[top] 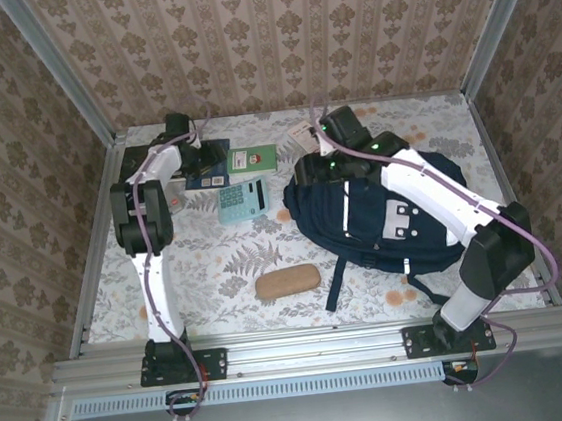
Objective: Pack the student bag
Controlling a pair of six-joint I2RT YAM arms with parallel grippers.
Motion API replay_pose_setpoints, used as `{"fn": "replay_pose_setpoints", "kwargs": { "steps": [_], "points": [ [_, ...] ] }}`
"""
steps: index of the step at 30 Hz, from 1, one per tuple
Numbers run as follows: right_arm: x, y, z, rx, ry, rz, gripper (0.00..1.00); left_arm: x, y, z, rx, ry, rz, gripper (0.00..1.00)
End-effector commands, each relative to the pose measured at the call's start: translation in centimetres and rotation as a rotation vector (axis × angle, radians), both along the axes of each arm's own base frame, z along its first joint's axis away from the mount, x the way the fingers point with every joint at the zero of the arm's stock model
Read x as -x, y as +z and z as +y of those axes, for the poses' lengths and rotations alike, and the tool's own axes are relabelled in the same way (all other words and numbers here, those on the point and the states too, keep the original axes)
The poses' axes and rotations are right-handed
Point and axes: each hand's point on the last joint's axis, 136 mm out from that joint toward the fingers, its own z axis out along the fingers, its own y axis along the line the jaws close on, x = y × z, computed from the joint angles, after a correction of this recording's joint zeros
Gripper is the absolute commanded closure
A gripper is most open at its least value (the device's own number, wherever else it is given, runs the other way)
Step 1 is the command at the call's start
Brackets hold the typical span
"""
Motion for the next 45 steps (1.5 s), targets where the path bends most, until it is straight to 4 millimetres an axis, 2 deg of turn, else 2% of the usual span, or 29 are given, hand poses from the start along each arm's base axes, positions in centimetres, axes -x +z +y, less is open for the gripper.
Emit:
{"fn": "replay_pose_setpoints", "kwargs": {
  "steps": [1,7,14,20,25,31,35,40,43,45],
  "points": [
    [-0.3,-0.5,1.5,-0.007,-0.011,0.005,0.41,2.0,-1.2,0.8,0.007,0.032,0.099,0.43],
    [0.2,-1.5,3.3,-0.002,0.020,0.017,0.37,6.9,-2.8,1.7,0.002,0.076,0.190,0.44],
    [0.4,-1.5,4.8,-0.019,0.043,0.006,0.35,14.0,-3.6,2.2,0.017,0.135,0.253,0.44],
    [1.2,-2.1,6.4,-0.026,0.086,0.012,0.32,20.0,-4.5,1.9,0.037,0.180,0.304,0.43],
    [1.5,-2.2,7.5,-0.046,0.112,0.003,0.31,23.6,-4.2,1.0,0.043,0.210,0.302,0.43],
    [1.2,-2.6,7.2,-0.028,0.080,-0.011,0.23,26.7,-3.7,-0.6,0.022,0.233,0.295,0.43],
    [0.8,-2.4,6.5,-0.005,0.049,-0.039,0.17,28.4,-3.5,-2.6,0.028,0.224,0.277,0.43],
    [0.6,-2.1,6.7,-0.017,0.047,-0.052,0.13,29.7,-3.5,-5.1,0.011,0.200,0.264,0.43],
    [0.4,-2.3,7.1,-0.023,0.061,-0.043,0.09,30.2,-3.2,-5.0,-0.007,0.204,0.263,0.43],
    [0.5,-2.4,7.5,-0.029,0.074,-0.033,0.04,30.6,-2.7,-3.7,-0.047,0.224,0.260,0.43]
  ]
}}
